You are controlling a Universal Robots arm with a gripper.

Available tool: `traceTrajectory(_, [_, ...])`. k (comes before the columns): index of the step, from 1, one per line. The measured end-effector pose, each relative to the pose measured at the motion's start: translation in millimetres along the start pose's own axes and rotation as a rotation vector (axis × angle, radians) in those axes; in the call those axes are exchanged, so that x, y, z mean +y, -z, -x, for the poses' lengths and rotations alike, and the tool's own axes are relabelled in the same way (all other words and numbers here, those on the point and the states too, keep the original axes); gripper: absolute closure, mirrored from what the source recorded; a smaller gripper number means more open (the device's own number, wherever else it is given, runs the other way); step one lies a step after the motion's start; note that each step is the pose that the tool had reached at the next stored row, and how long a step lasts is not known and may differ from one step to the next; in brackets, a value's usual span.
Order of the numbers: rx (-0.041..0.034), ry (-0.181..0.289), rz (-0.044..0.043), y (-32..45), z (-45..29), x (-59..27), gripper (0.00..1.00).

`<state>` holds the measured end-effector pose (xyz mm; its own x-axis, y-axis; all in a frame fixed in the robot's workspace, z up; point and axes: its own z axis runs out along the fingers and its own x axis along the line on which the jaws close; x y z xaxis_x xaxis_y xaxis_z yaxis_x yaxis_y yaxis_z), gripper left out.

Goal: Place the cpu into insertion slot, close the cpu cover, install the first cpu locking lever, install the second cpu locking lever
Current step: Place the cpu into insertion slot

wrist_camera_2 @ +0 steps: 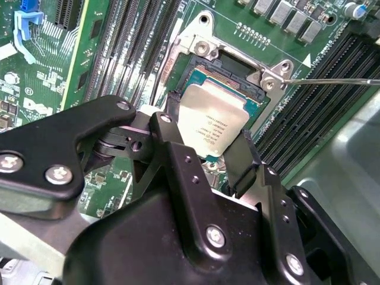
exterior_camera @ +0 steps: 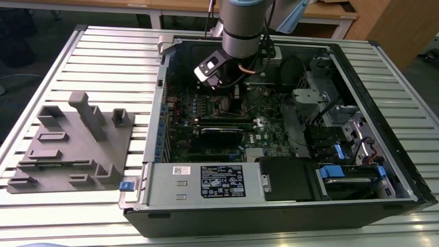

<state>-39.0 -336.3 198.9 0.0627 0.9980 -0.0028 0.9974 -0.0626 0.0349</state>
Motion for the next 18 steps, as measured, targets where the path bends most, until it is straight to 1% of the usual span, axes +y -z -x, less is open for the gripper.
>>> traceTrajectory(5, [0.0001, 0.000, 0.0001, -0.1, 0.0, 0.0, 0.46])
traceTrajectory(14, [0.0054, 0.029, 0.0002, -2.9, 0.7, -0.6, 0.46])
traceTrajectory(18, [0.0062, 0.031, 0.0031, -3.3, 1.5, -1.3, 0.46])
